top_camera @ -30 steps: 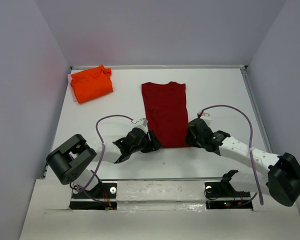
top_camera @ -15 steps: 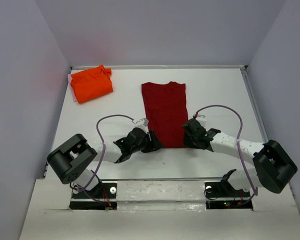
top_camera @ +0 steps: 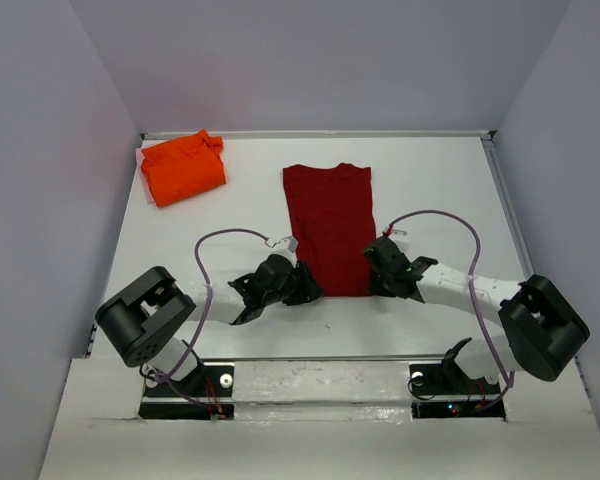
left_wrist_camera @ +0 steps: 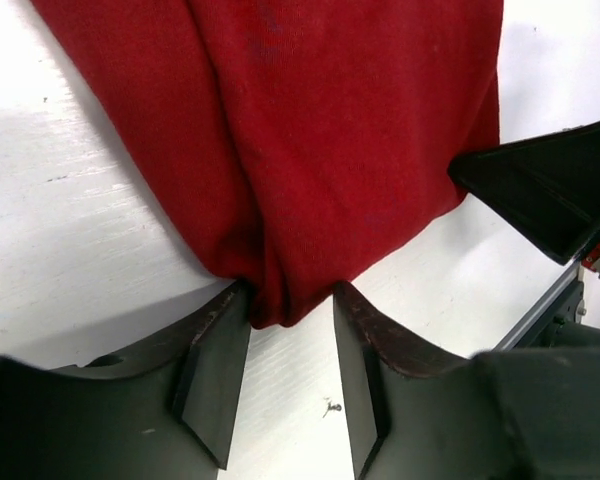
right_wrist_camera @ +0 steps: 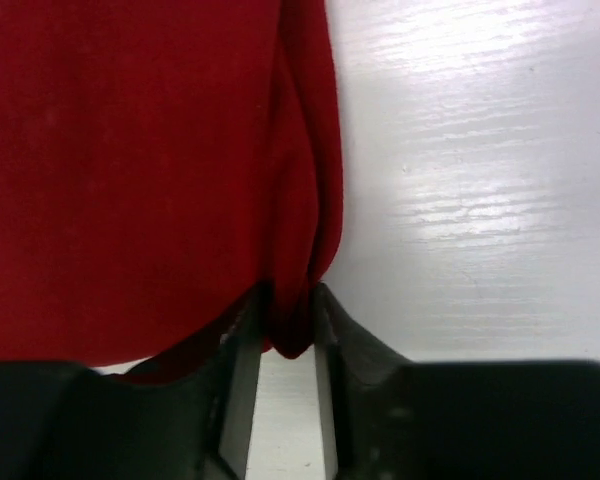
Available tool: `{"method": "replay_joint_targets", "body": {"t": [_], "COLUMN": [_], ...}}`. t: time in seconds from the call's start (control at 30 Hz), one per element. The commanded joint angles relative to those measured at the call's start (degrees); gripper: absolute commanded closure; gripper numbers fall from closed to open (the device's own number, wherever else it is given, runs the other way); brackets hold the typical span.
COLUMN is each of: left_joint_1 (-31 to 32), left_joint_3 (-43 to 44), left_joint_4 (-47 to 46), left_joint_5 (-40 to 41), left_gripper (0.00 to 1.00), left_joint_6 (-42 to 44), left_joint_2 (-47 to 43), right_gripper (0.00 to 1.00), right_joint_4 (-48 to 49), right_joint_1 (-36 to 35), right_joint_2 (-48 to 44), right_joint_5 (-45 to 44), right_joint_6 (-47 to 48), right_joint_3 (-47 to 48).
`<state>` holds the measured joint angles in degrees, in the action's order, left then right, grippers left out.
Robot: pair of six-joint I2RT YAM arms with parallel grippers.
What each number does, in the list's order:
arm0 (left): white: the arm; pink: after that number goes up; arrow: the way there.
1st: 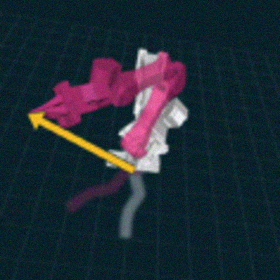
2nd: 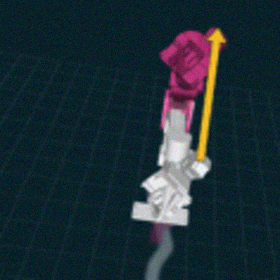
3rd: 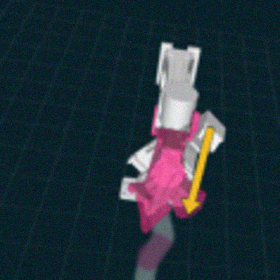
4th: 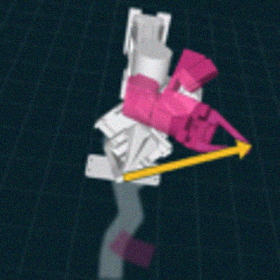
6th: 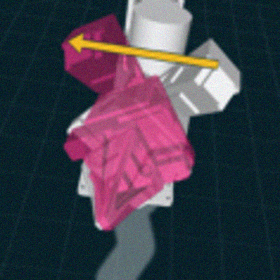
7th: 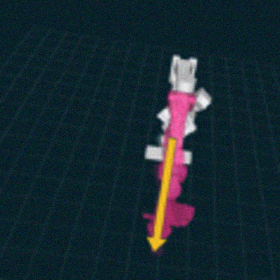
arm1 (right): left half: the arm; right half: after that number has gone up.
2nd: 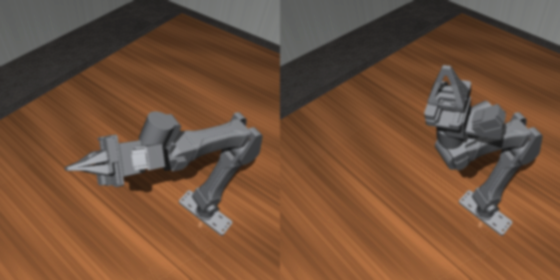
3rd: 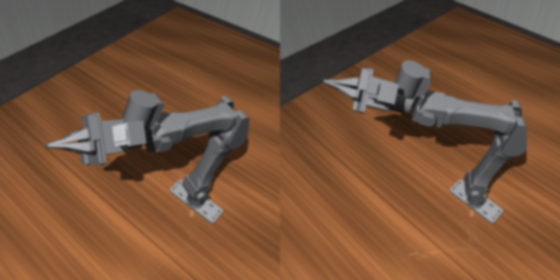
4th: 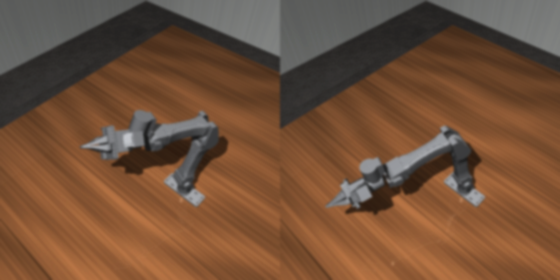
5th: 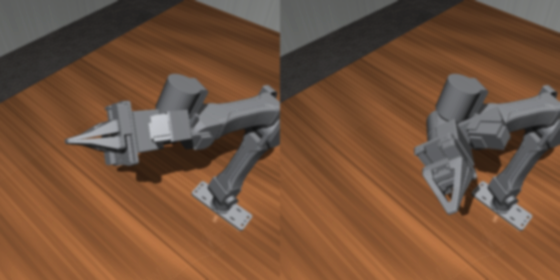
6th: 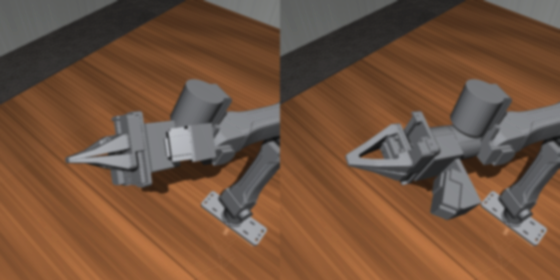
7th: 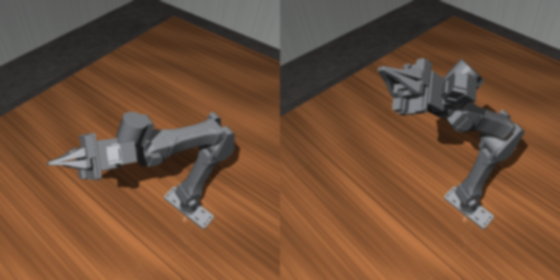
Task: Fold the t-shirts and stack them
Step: Grab one side of the 2/3 rectangular tshirt with both arms
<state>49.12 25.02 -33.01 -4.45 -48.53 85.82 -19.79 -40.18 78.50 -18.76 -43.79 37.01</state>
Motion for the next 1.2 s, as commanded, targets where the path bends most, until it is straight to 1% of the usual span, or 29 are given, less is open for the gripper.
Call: {"method": "replay_joint_targets", "body": {"t": [0.0, 0.03, 0.07, 0.1, 0.13, 0.17, 0.4, 0.83, 1.03, 1.13, 1.17], "left_joint_1": [0.45, 0.36, 0.36, 0.45, 0.45, 0.45, 0.45, 2.81, 6.07, 7.13, 7.21], "left_joint_3": [1.26, 1.35, 1.53, 1.61, 1.7, 1.62, 1.35, -2.69, -4.71, -4.89, -4.71], "left_joint_4": [3.75, 3.75, 3.75, 3.75, 3.75, 3.75, 3.75, 5.24, 8.13, 13.04, 14.19], "left_joint_5": [0.49, 0.23, 0.23, 0.23, 0.32, 0.32, 0.49, 0.84, 2.16, 3.83, 5.92], "left_gripper": [0.52, 0.57, 0.62, 0.7, 0.92, 1.0, 1.0, 1.0, 1.0, 1.0, 1.0], "left_joint_6": [0.72, 0.81, 0.9, 0.98, 1.07, 1.07, 1.34, -0.24, -2.44, -3.06, -2.88], "left_joint_2": [2.07, 2.68, 2.77, 2.95, 3.12, 3.3, 3.04, -3.46, -9.35, -14.96, -16.29], "right_gripper": [0.75, 0.86, 0.91, 0.98, 1.0, 1.0, 1.0, 1.0, 1.0, 1.0, 1.0], "right_joint_4": [3.62, 3.79, 3.8, 3.71, 3.71, 3.71, 3.53, -1.04, -5.08, -6.83, -7.27], "right_joint_1": [-0.07, -0.07, -0.07, -0.07, -0.07, -0.07, -0.07, -0.07, -0.07, -0.07, -0.07], "right_joint_2": [0.69, 0.69, 0.6, 0.52, 0.34, 0.16, -1.85, -14.67, -21.01, -24.53, -24.71], "right_joint_5": [1.71, 1.89, 1.98, 1.98, 1.98, 1.89, 3.55, 6.63, 9.09, 9.8, 9.54], "right_joint_6": [-1.03, -0.95, -1.03, -1.03, -1.03, -0.95, -1.38, -1.56, -2.7, -3.14, -2.97], "right_joint_3": [-0.54, -0.63, -0.63, -0.72, -0.8, -0.89, -1.86, -6.51, -8.1, -7.58, -7.05]}}
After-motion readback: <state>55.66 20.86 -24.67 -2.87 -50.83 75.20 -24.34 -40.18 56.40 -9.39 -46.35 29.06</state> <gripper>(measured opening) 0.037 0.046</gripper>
